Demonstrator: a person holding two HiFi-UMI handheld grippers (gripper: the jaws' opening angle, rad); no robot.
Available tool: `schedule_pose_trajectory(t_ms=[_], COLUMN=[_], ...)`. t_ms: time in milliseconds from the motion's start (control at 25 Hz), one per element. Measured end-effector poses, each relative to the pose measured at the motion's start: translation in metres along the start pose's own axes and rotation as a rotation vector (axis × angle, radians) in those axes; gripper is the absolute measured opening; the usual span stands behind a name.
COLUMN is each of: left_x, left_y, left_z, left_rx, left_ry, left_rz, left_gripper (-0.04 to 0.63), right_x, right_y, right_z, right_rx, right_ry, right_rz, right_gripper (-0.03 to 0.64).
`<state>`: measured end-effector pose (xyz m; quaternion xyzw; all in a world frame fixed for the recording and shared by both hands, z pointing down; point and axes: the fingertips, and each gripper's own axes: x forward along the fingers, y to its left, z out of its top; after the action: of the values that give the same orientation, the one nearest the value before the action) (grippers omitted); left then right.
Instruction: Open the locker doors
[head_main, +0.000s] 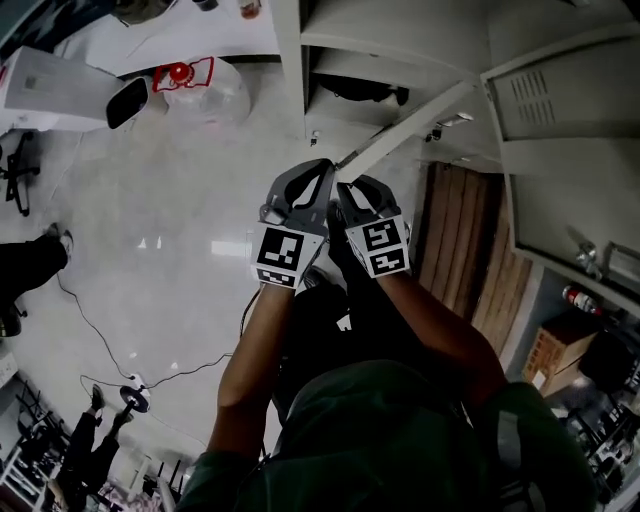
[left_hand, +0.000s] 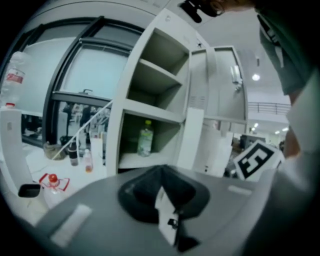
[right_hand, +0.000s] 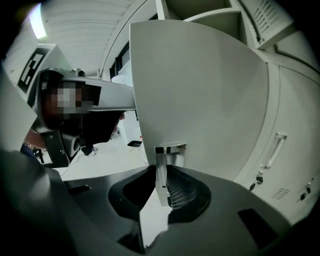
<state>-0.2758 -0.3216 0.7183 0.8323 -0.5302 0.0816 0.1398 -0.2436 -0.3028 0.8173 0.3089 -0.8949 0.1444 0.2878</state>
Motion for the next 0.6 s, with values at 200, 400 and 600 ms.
schedule_pose_trajectory(t_ms=[200, 400, 600], left_x=[0.005, 0.011, 0.020], left_y=[-0.040, -0.092, -0.141], left_z=[-0.004, -0.002, -0.003], left_rx=[-0.004, 0.001, 0.011], left_ry=[0.033, 0.090, 0.162], left_rz=[-0.075, -0.179, -0.303], left_gripper=[0.002, 0.003, 0.003], right_x=[-0.040, -0.090, -0.132], right_y=[-0.008, -0.020, -0.037], right_z=[-0.020, -0.033, -0.030], right_rx=[0.069, 0.133, 0.171], right_ry=[0.028, 0.052, 0.039], right_rz=[-0.048, -0.103, -0.151], right_gripper=[0.052, 0.052, 0.052])
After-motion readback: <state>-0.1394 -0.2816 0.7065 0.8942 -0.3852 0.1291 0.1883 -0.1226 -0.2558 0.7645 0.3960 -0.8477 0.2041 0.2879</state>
